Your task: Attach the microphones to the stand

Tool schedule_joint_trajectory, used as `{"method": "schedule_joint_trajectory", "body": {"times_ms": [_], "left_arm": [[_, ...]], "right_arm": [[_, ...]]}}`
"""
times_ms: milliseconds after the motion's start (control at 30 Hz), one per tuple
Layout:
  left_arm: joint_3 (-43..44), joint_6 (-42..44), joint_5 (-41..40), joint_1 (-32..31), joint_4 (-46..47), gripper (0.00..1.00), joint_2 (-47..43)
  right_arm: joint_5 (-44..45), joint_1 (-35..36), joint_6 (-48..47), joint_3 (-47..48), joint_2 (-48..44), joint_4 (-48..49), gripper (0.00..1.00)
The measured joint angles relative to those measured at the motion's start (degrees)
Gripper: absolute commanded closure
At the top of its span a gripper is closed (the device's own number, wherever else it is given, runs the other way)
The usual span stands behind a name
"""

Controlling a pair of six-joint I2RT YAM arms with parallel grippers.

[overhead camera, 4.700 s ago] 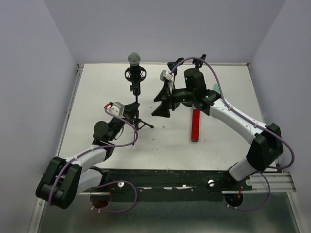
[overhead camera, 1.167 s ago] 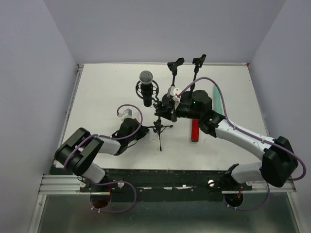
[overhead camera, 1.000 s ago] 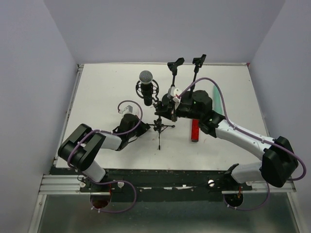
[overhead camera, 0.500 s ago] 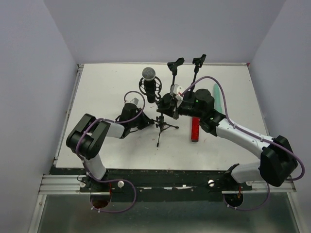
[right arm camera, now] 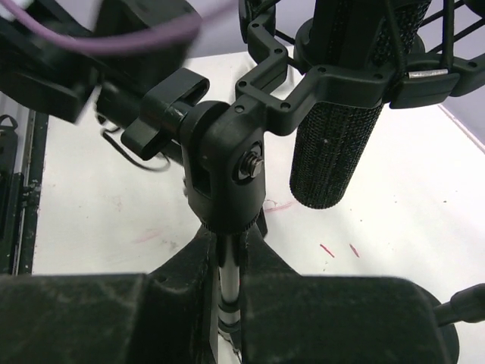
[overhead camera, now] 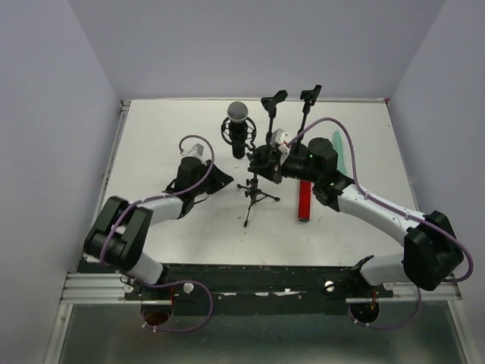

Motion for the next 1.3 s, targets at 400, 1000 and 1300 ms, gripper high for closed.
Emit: {"method": "schedule_joint_trajectory", "body": {"times_ms": [400,1000,1300], "left_arm": [[-12.63,7.85,-5.6,0.59,1.01,0.48,-32.06],[-15.54,27.91,-0.7,-12.17,7.85,0.29,-43.76],[-11.74,42.6,1.05,-15.06,17.03,0.28,-34.64]], "right_arm": [[-0.92,-0.35,-0.46,-3.3,1.77,-4.94,0.32],[-9.18,-10.95,-9.4,-3.43,-6.99,-18.88,0.0],[-19.56,-19.67,-17.64,-2.54,-10.56,-27.65,0.0]]}}
